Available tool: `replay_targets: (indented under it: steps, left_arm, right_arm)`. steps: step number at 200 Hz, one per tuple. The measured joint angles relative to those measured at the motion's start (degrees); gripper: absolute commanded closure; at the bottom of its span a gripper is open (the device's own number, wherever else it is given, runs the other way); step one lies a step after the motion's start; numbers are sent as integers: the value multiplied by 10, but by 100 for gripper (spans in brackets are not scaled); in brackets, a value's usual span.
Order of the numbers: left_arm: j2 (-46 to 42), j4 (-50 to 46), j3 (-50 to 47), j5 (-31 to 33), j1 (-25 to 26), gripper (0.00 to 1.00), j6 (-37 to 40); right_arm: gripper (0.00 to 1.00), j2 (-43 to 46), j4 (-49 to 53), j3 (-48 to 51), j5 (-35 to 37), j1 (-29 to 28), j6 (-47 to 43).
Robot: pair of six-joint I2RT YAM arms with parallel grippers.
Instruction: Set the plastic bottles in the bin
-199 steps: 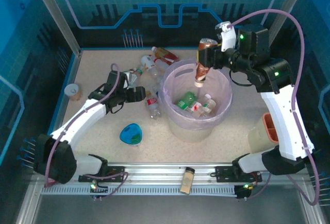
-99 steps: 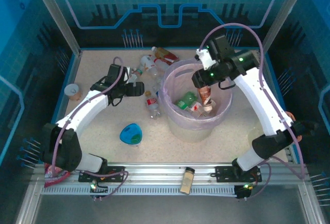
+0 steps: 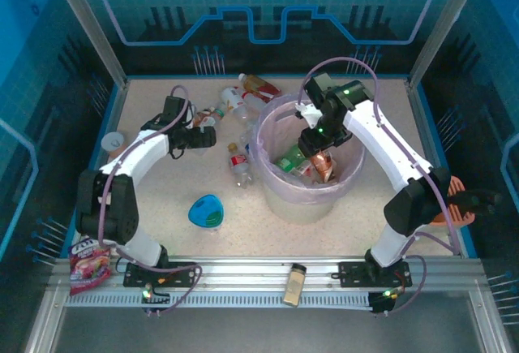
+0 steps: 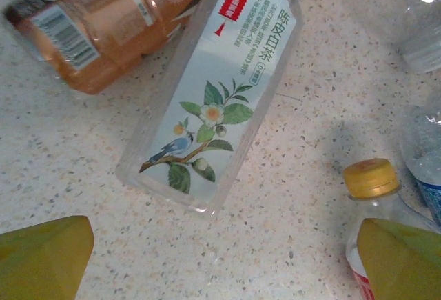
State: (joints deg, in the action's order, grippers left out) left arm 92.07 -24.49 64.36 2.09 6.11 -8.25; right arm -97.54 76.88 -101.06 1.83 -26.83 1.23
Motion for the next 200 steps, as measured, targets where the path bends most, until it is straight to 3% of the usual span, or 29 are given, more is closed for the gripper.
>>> replay_targets:
  steps: [24,82,118,150,200]
  left_arm:
    - [24,6,2,-10,0,1,9]
    - [50,9,9,-16,0,1,14]
    - [65,10,14,-14,0,1,25]
    - [75,16,17,-3,0,1,31]
    - [112,23,23,3,0,3,41]
  right_arm:
    - [17,-1,-6,16,-12,-2,6]
    - [5,13,-2,-12,-23,-3,7]
    - [2,78,-8,-60,-38,-5,9]
    - [2,169,-41,-64,-97,3,20]
    - [3,272,-140,25,-203,36,64]
